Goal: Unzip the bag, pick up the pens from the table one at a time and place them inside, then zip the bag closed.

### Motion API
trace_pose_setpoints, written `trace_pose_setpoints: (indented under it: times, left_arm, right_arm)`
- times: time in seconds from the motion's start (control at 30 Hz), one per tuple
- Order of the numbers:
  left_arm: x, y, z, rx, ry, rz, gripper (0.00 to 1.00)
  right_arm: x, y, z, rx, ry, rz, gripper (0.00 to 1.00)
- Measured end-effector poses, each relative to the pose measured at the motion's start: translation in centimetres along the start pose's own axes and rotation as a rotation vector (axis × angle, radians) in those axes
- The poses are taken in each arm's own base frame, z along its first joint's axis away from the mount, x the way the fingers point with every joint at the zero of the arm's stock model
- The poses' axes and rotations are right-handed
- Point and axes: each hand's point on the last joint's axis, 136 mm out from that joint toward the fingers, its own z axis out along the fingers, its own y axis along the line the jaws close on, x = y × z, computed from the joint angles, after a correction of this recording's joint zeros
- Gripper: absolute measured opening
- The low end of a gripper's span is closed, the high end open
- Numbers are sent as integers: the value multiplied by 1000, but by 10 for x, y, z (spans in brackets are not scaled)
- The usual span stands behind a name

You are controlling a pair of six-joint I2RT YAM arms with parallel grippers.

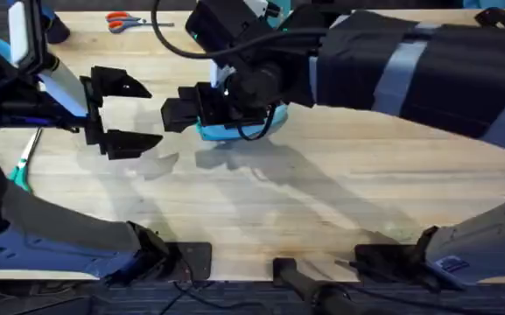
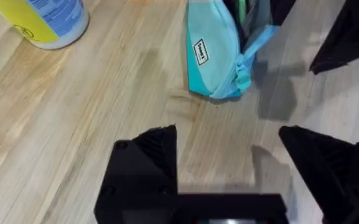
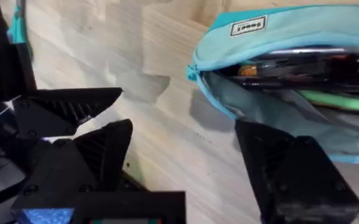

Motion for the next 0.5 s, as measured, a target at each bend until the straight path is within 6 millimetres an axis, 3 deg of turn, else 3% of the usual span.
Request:
trace_pose_setpoints:
  times: [0.5]
  left_arm:
    - [0, 0, 0, 0, 0, 0, 994]
  right_arm:
    - [-3, 2, -4, 30, -47, -18, 997]
